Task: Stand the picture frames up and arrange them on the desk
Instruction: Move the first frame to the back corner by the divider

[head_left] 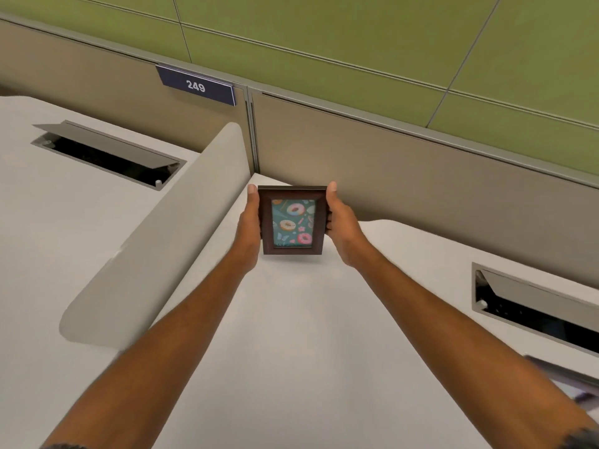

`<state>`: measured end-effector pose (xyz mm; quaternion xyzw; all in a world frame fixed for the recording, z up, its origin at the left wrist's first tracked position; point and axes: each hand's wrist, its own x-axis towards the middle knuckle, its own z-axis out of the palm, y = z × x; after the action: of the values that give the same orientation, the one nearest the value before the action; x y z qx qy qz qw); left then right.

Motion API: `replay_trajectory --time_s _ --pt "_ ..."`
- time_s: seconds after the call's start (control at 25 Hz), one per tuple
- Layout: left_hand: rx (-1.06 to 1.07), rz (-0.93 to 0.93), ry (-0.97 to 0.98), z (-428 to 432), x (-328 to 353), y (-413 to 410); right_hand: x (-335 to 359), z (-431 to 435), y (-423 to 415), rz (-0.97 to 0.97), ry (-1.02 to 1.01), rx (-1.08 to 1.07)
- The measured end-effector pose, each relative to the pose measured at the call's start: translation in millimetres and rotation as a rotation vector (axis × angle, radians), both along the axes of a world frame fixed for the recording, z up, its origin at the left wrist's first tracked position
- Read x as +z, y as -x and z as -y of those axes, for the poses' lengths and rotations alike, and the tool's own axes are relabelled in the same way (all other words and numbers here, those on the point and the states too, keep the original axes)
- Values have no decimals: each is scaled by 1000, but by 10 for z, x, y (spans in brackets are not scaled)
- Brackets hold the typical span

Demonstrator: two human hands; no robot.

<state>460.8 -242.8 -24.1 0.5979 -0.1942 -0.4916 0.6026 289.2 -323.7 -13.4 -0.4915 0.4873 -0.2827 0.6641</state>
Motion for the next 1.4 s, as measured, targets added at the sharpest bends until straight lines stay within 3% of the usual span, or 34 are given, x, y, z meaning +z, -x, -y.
replay_trajectory --time_s 0.48,1.16,1.4 --pt "201 -40 3 1113 -339 -1064 -325 1284 -1307 -9 13 103" --pt "167 22 -48 1238 -567 -1130 -452 1531 -1427 -42 -13 140" --pt "185 177 -154 906 -649 -931 -394 1325 -1271 -70 71 99"
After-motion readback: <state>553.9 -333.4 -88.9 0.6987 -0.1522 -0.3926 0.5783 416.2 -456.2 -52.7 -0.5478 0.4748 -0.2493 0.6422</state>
